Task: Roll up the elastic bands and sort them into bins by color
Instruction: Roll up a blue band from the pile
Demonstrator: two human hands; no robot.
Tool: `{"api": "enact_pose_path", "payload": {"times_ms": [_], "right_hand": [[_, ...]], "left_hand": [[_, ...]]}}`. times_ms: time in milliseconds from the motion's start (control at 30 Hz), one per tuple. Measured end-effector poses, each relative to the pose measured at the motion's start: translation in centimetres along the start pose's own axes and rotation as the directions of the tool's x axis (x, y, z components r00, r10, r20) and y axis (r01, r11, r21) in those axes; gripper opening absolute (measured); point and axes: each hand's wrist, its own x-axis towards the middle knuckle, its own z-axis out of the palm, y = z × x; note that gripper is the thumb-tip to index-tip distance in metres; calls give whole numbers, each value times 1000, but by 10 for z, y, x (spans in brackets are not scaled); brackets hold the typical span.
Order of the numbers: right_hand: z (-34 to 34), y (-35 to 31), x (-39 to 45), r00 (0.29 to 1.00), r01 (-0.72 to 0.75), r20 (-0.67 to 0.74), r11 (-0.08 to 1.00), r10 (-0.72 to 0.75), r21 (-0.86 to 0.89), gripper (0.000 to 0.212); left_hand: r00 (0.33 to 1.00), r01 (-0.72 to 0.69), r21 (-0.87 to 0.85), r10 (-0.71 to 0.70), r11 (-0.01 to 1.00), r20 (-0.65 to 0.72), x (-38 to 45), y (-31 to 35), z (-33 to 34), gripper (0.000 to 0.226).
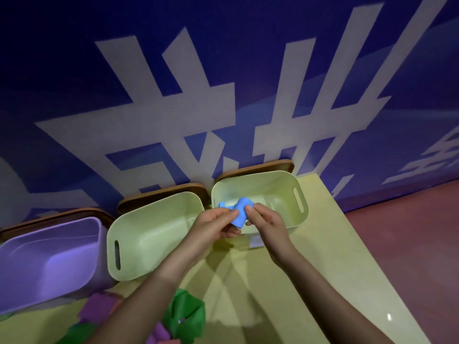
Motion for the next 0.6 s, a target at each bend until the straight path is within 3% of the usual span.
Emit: {"api": "enact_pose_path", "payload": {"times_ms": [133, 267, 433, 533, 600], "right_hand": [[9, 5, 36, 999, -11, 52, 997, 14, -73, 48], [20, 13, 54, 995, -10, 101, 990, 24, -141, 43], [31, 22, 68, 969, 147, 243, 894, -44, -423, 37], [25, 21, 86, 954, -65, 263, 954, 146, -294, 31], [15, 28, 104, 940, -271, 138, 929, 312, -250, 29]], "left_hand": [[999, 21, -46, -23, 999, -30, 25, 0, -17, 17], [995, 80, -110, -85, 991, -44, 39, -2, -30, 22], [970, 229, -131, -237, 965, -45, 54, -9, -38, 27], [952, 237, -224, -272, 945, -142, 61, -14, -41, 33], [936, 230, -290, -293, 929, -197, 64, -15, -45, 32]]}}
